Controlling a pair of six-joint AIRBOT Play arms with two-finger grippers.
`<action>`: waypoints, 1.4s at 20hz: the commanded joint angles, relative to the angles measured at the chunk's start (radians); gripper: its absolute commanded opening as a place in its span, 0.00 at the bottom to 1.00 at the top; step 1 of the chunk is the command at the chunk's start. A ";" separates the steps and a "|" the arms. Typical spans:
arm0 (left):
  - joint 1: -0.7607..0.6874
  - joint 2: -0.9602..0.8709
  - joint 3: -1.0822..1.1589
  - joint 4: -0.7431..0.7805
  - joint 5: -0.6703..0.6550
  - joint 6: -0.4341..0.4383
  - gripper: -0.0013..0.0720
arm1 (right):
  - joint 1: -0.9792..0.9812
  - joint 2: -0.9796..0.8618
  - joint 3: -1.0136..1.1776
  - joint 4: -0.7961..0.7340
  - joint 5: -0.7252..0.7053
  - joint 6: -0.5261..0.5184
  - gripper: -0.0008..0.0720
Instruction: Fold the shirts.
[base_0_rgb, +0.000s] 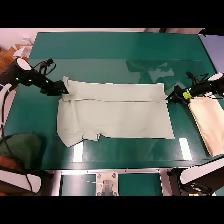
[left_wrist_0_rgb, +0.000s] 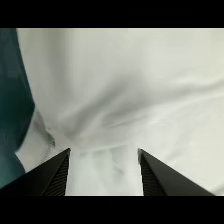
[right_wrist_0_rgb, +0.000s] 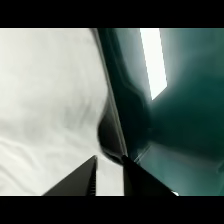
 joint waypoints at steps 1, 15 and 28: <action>0.018 0.000 0.036 -0.008 -0.143 -0.068 0.70 | -0.016 0.027 0.006 0.005 0.080 0.021 0.03; 0.113 0.466 -0.386 0.038 -0.155 -0.135 0.71 | -0.093 0.438 -0.558 -0.039 -0.147 0.053 0.71; 0.113 0.614 -0.896 -0.022 -0.019 -0.100 0.71 | -0.095 0.810 -0.825 -0.035 -0.111 0.135 0.25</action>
